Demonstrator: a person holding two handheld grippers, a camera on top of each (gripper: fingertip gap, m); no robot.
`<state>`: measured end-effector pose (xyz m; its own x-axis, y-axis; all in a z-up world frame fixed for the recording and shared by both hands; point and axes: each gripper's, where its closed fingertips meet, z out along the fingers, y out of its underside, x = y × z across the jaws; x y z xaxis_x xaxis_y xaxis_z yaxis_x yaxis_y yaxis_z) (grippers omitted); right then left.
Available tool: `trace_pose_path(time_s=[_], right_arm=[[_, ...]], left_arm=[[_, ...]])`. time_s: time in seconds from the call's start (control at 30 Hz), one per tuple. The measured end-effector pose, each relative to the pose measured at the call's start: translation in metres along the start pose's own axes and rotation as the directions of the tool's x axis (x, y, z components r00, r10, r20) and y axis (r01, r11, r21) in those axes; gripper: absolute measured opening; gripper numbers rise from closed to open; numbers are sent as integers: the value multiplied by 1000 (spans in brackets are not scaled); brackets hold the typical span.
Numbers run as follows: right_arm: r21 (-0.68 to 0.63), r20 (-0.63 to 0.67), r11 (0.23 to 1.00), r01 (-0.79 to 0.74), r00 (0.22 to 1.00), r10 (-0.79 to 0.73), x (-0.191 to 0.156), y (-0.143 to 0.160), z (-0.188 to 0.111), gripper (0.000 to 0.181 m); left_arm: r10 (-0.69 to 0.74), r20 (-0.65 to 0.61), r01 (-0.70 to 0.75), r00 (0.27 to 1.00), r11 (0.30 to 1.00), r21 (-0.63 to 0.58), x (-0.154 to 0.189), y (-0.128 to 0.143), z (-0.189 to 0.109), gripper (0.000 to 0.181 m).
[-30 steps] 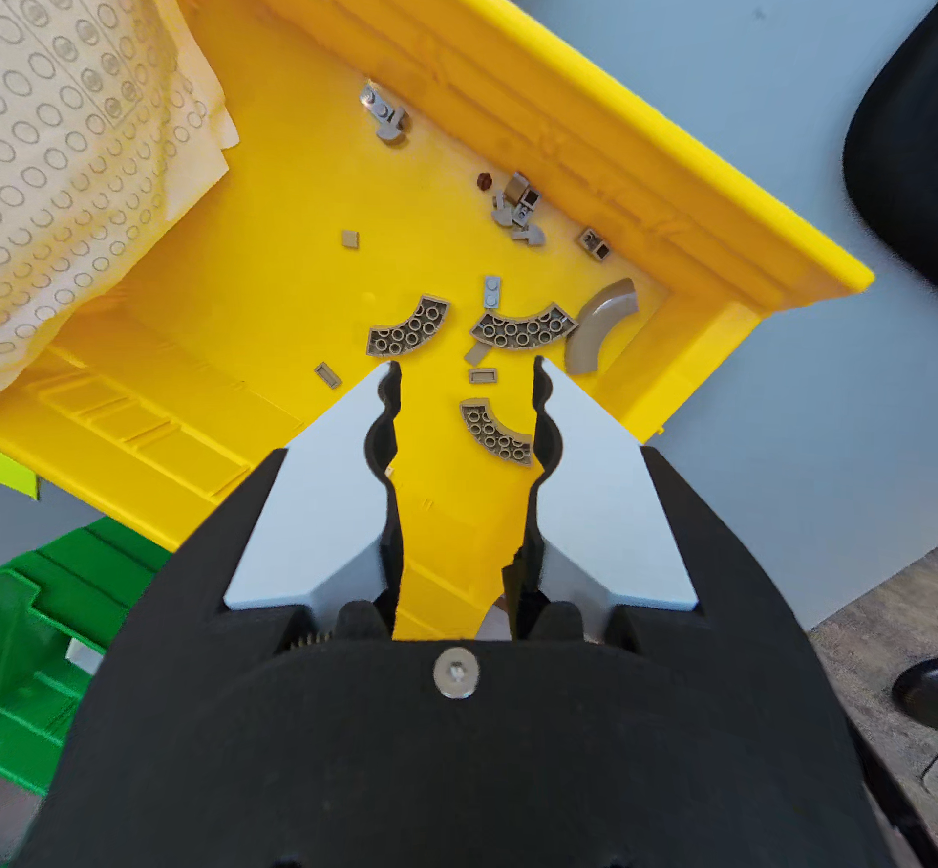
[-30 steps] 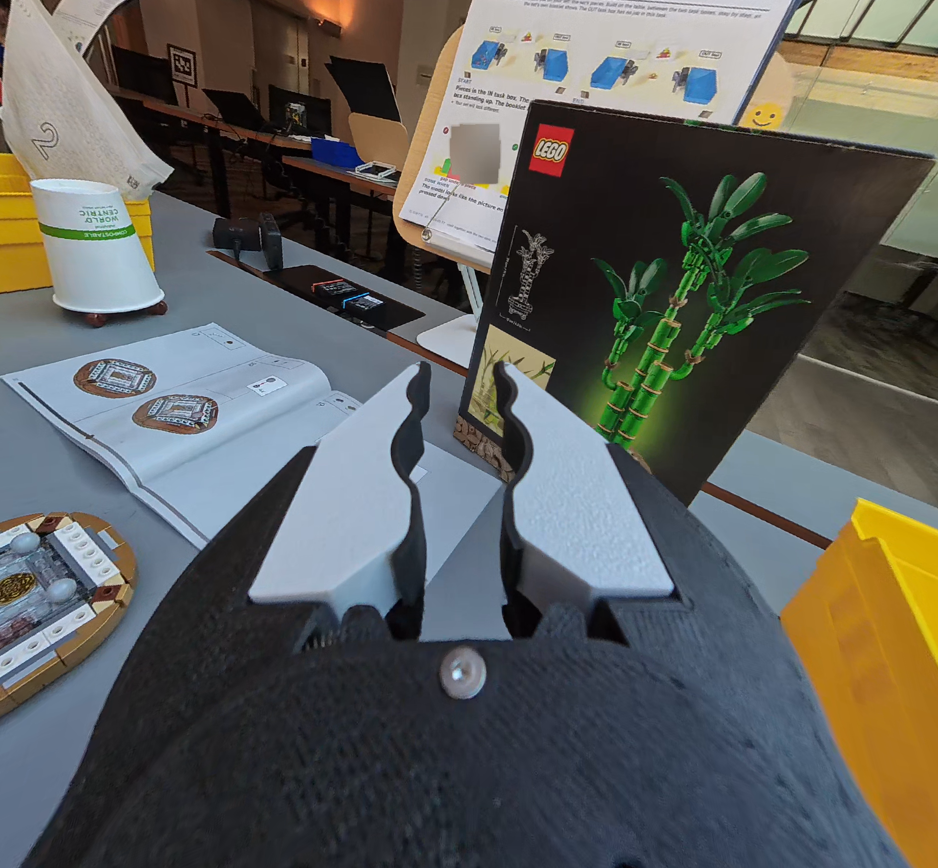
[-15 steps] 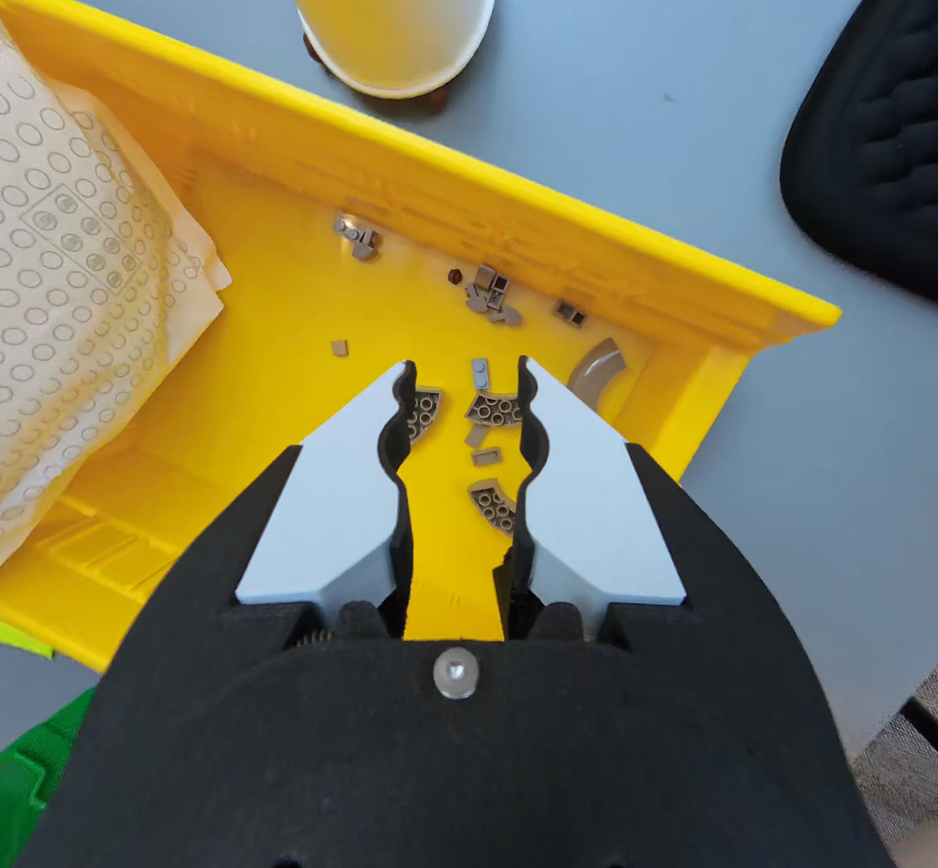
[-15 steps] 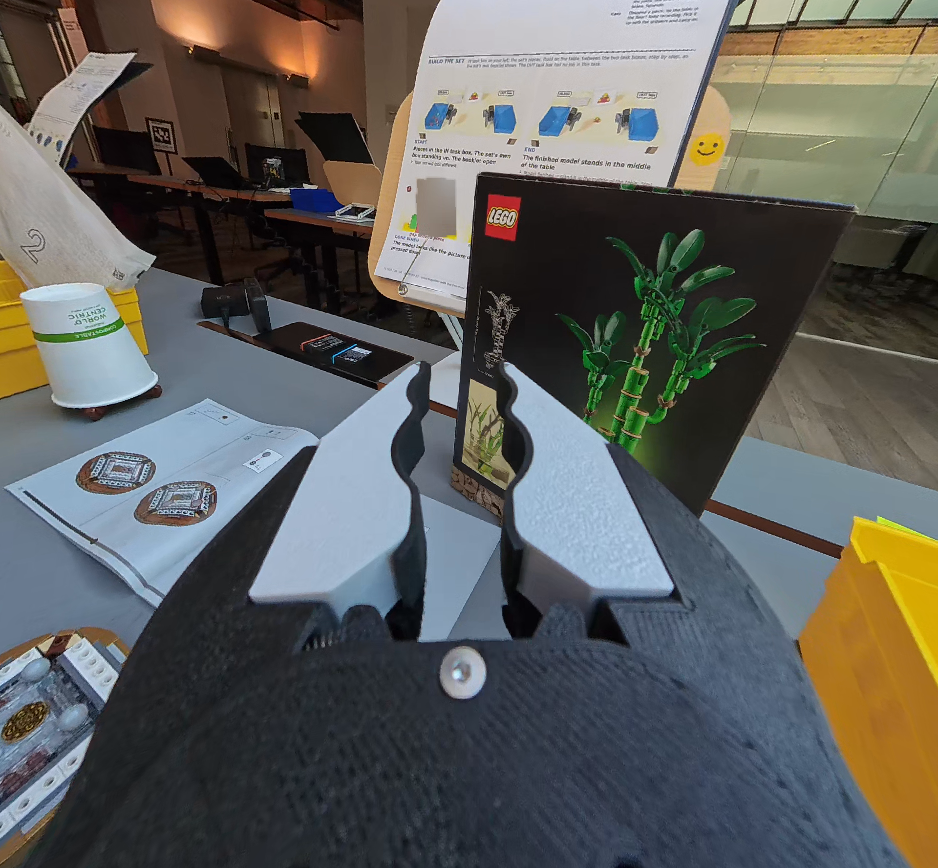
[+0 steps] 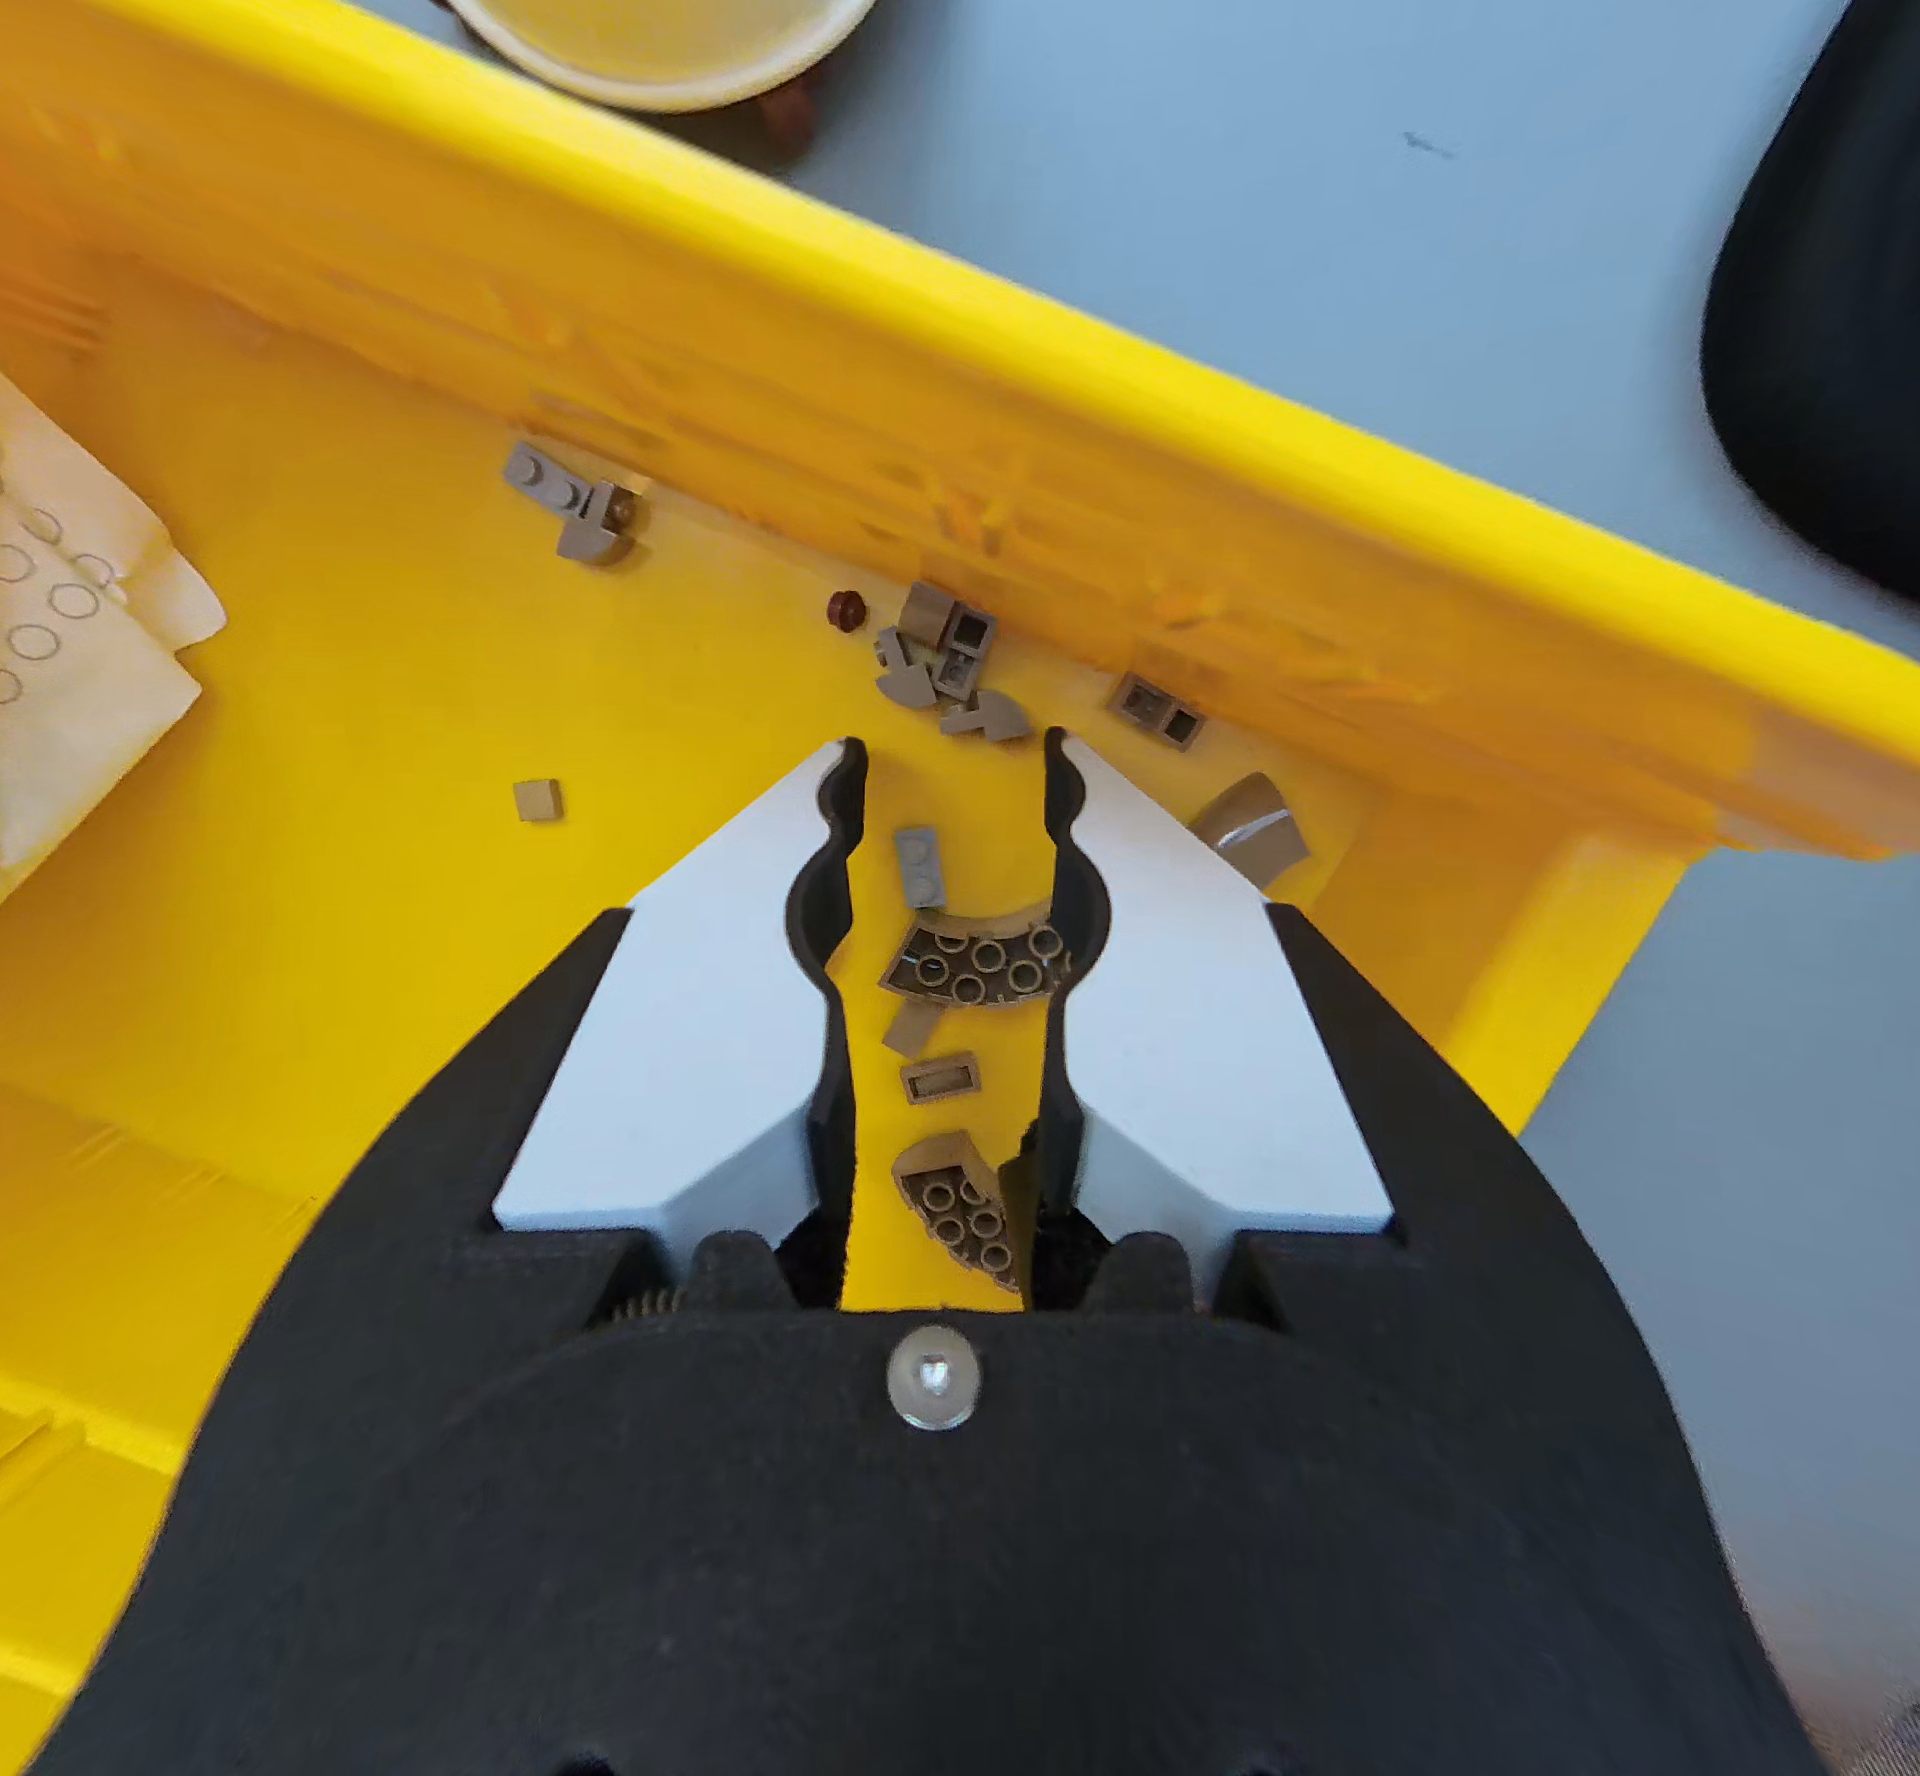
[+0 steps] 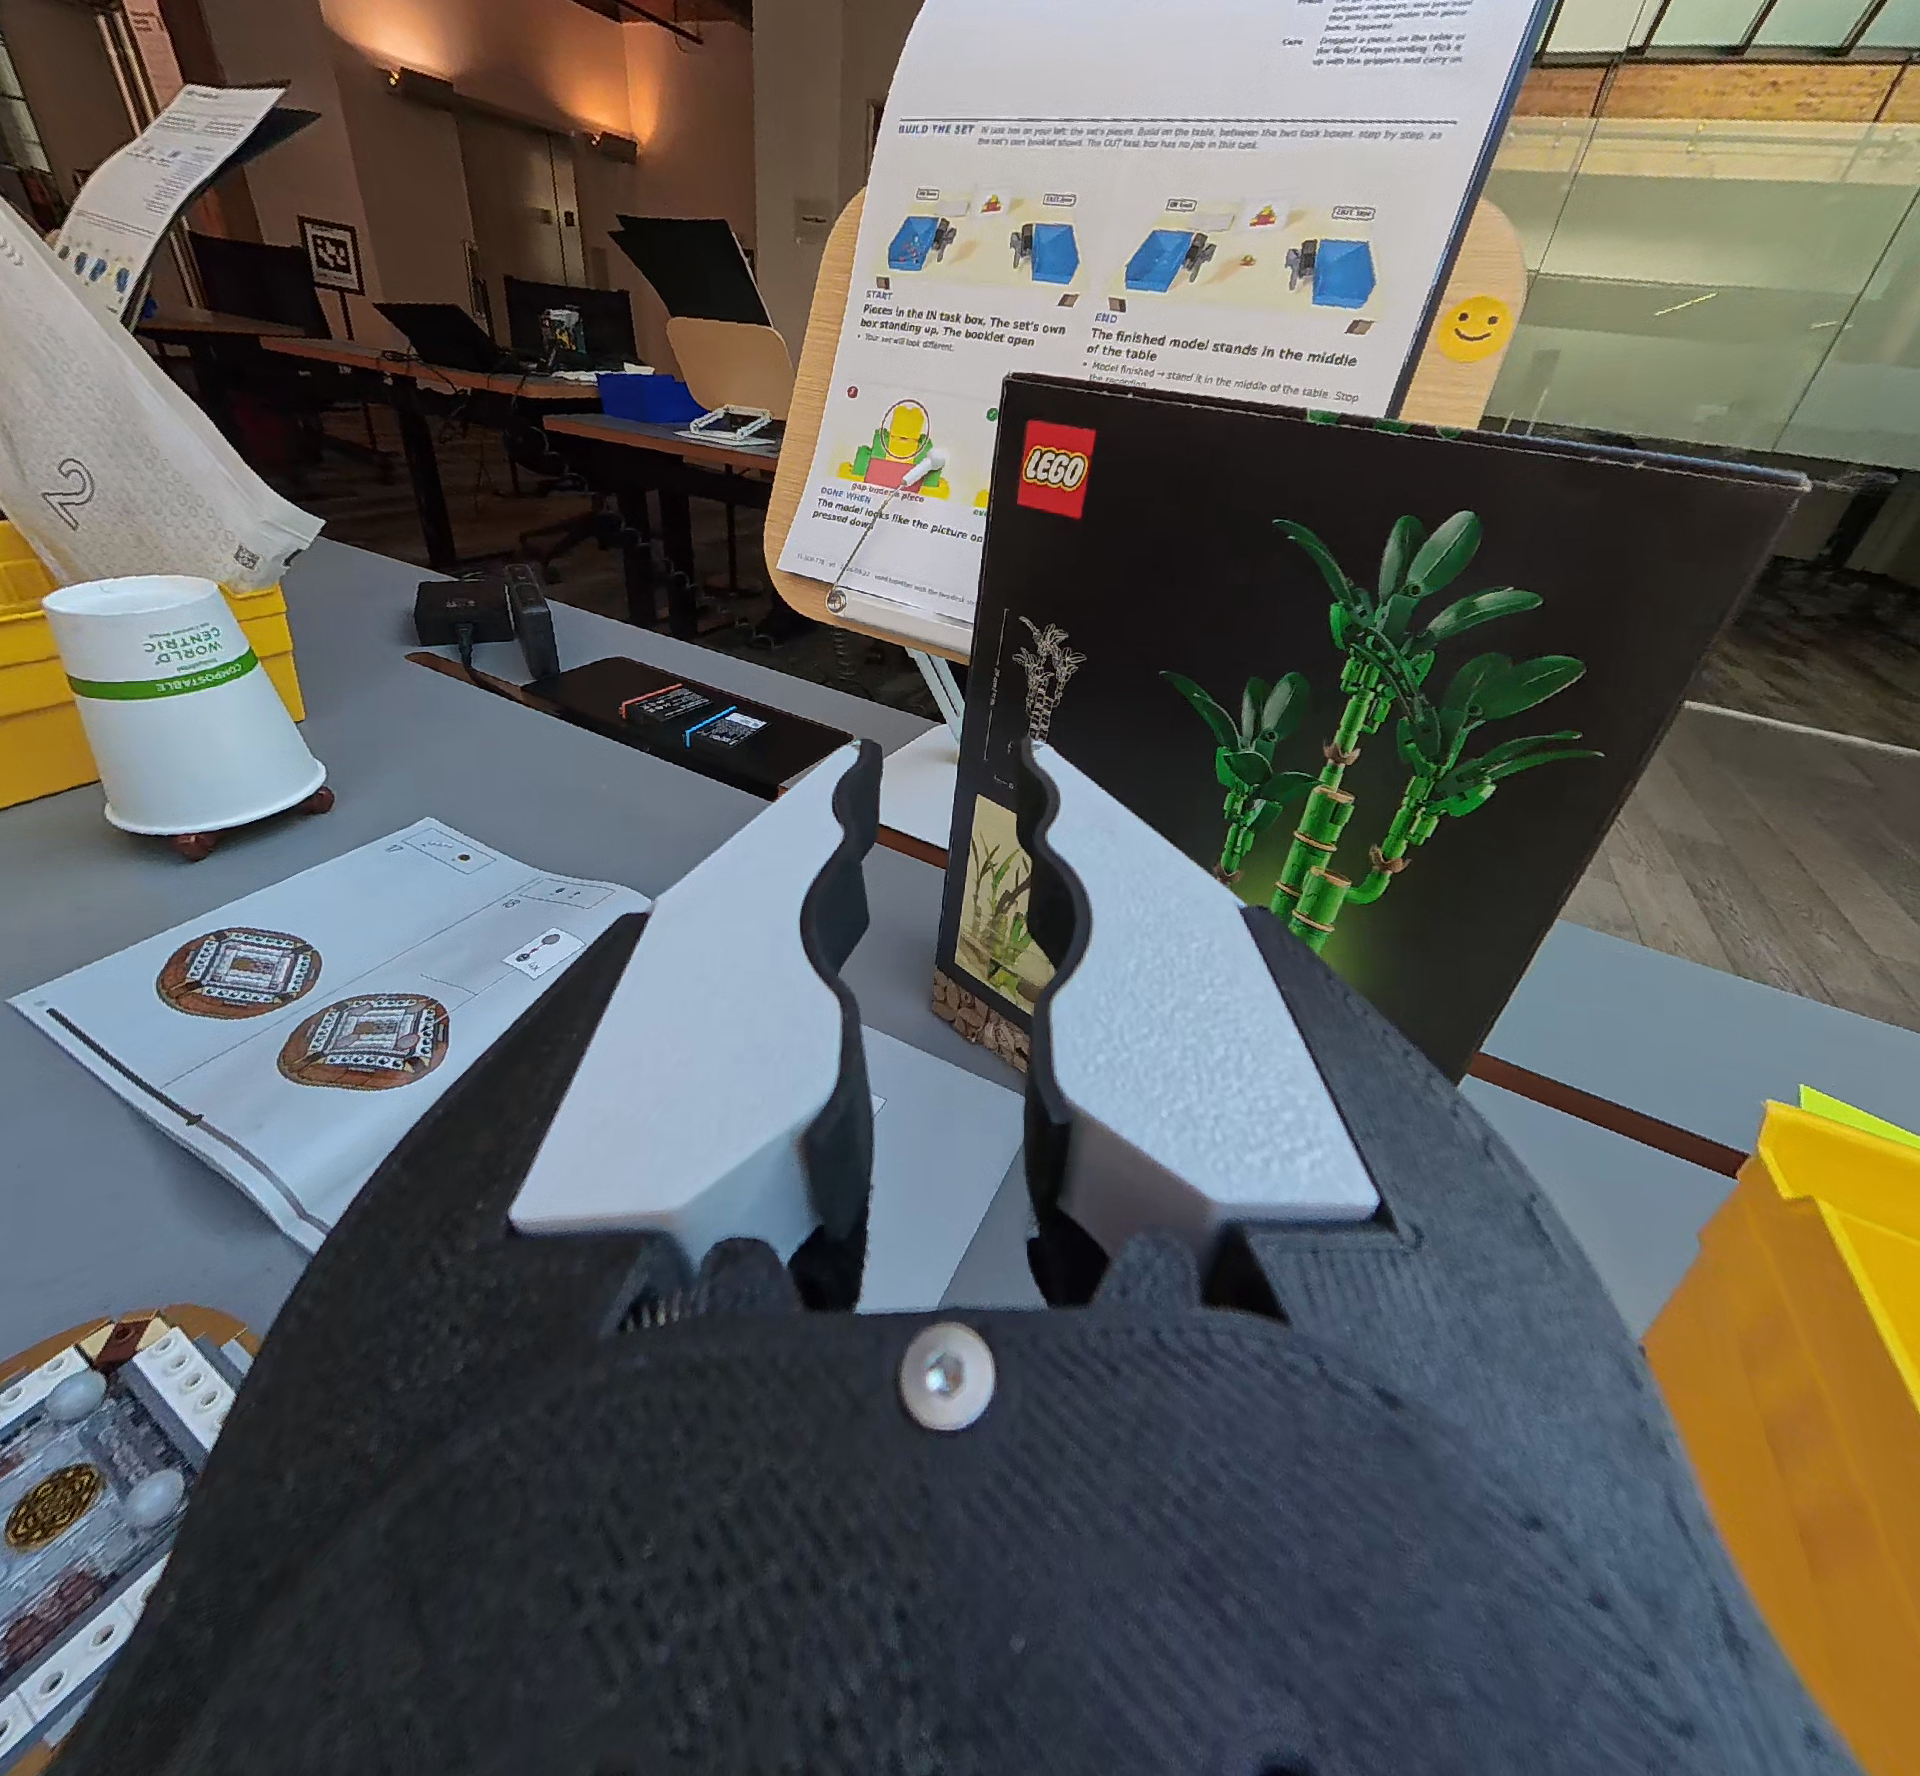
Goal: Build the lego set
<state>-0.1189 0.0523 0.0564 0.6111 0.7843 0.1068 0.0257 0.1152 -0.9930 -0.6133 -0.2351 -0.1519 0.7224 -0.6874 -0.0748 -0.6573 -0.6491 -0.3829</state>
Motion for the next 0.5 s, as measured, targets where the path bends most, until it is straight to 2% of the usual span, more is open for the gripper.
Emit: trace_pose_path(time_s=[0.2, 0.27, 0.3, 0.4, 0.5], right_arm=[[-7, -1, 1000, -6, 1000, 6, 1, 5, -6, 24], [-7, -3, 1000, -7, 1000, 7, 1, 6, -11, 24], [-5, -3, 1000, -11, 1000, 11, 2, 6, -14, 24], [14, -7, 1000, -28, 1000, 28, 2, 3, -23, 24], [34, 1, 999, -10, 1000, 10, -8, -10, -32, 24]], left_arm=[[-25, -15, 25, 1000, 999, 27, 3, -3, 3, 28], [-40, -22, 41, 999, 999, 30, 4, -4, 3, 24], [-45, -19, 46, 999, 998, 30, 4, -4, 3, 16], [-73, -11, 73, 997, 996, 50, 4, -3, 2, 15], [-127, 57, 123, 990, 990, 74, 1, 3, -10, 15]])
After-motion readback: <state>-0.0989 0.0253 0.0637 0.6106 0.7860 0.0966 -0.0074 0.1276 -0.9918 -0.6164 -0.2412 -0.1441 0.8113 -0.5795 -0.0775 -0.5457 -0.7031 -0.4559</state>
